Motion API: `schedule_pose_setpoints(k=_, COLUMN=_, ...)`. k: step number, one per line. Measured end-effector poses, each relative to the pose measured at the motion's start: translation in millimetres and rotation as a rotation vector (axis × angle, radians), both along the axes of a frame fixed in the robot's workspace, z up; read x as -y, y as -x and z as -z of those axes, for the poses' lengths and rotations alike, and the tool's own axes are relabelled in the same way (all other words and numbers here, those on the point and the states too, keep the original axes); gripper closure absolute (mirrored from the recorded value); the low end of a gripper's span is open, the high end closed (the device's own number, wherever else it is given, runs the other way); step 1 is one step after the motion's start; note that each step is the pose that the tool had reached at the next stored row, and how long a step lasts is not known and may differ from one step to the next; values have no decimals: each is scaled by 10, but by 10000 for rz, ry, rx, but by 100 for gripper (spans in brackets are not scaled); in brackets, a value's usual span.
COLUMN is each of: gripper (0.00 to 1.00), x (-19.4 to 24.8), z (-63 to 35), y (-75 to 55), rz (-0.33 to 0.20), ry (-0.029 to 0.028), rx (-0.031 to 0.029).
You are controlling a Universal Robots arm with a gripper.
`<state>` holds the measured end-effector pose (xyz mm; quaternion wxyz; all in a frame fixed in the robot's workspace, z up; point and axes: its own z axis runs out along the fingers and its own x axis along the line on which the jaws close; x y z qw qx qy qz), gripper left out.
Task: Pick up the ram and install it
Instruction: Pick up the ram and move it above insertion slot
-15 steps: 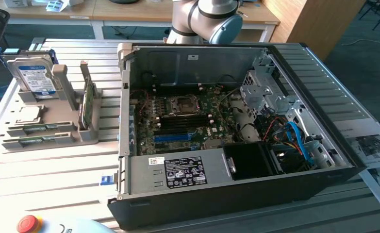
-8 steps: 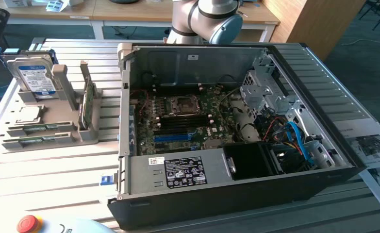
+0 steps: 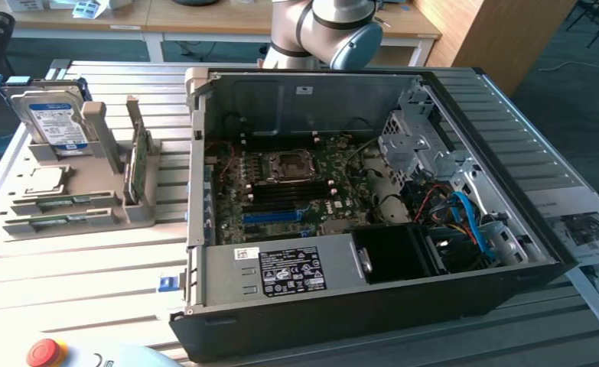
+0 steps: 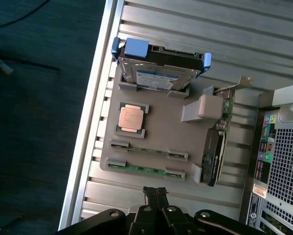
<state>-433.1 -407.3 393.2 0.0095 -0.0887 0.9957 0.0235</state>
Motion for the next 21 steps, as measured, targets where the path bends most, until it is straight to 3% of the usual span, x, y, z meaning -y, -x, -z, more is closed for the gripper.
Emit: schedule_pose_setpoints(k=21, gripper=90, x=0, z=0, y=0, rz=-2272, ry=0, rx=0)
